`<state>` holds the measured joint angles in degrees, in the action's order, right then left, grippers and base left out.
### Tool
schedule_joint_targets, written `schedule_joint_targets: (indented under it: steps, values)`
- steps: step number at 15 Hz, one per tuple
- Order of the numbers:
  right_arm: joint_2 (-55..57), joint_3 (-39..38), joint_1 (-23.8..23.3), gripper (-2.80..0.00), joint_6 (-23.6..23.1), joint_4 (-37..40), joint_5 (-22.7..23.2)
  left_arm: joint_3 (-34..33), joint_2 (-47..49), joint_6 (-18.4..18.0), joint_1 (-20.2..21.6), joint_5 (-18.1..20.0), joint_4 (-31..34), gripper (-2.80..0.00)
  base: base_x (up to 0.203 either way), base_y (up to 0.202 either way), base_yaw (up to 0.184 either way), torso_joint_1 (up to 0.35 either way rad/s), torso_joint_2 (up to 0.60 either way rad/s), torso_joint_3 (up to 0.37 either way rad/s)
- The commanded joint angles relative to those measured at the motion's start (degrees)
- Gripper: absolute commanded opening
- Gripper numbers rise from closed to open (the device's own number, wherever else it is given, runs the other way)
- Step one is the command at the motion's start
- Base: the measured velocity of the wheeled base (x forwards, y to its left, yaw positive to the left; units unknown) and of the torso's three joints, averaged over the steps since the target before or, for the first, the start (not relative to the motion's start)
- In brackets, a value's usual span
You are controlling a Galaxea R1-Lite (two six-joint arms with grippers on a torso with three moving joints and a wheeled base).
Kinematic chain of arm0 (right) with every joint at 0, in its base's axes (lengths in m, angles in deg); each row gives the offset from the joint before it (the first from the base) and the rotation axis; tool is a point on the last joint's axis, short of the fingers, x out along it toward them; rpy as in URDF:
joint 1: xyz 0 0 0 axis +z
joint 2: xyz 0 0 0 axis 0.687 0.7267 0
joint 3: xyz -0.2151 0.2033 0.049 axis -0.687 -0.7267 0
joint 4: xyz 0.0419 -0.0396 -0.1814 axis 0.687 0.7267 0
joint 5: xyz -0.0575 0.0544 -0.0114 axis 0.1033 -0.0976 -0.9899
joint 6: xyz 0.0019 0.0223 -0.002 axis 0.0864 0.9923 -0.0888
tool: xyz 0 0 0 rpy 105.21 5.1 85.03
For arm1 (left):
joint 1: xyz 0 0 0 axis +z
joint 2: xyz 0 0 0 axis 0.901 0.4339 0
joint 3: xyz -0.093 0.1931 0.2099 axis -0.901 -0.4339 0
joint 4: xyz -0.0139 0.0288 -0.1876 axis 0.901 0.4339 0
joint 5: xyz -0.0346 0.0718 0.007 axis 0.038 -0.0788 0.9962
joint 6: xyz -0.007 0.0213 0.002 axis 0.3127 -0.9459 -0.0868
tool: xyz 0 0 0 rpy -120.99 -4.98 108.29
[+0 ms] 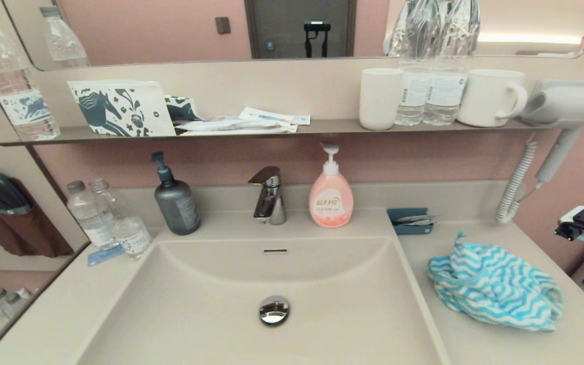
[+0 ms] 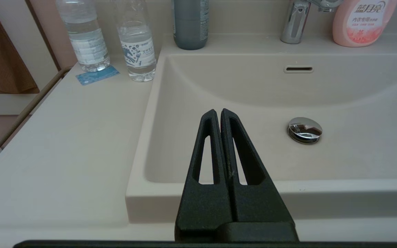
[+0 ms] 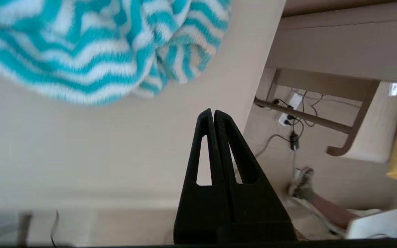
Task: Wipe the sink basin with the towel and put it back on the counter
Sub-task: Pick up the cloth
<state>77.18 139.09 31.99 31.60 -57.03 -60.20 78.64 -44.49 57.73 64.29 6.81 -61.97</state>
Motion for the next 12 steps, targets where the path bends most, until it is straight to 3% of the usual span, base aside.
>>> schedule_joint_targets:
  steps: [1,2,7,12]
  values:
    - [1.47,6.10,0.28,-2.80,-1.74,6.82,0.06,0.00,0.07,0.00,0.00,-0.03,0.00,-2.80,0.000,0.000,0.000,0.000,0.00,0.000]
    - [2.19,8.54,0.42,0.00,-3.84,10.18,0.15,0.00,0.07,-0.05,0.00,-0.03,0.00,-2.80,0.000,0.000,0.000,0.000,0.00,0.000]
    - [6.46,10.76,1.74,0.00,-8.83,12.12,0.24,0.00,0.07,0.02,0.00,-0.03,0.00,-2.80,0.000,0.000,0.000,0.000,0.00,0.000]
    - [11.18,11.68,6.09,0.00,-8.13,12.16,0.54,0.00,0.07,0.02,0.00,-0.03,0.00,-2.80,0.000,0.000,0.000,0.000,0.00,0.000]
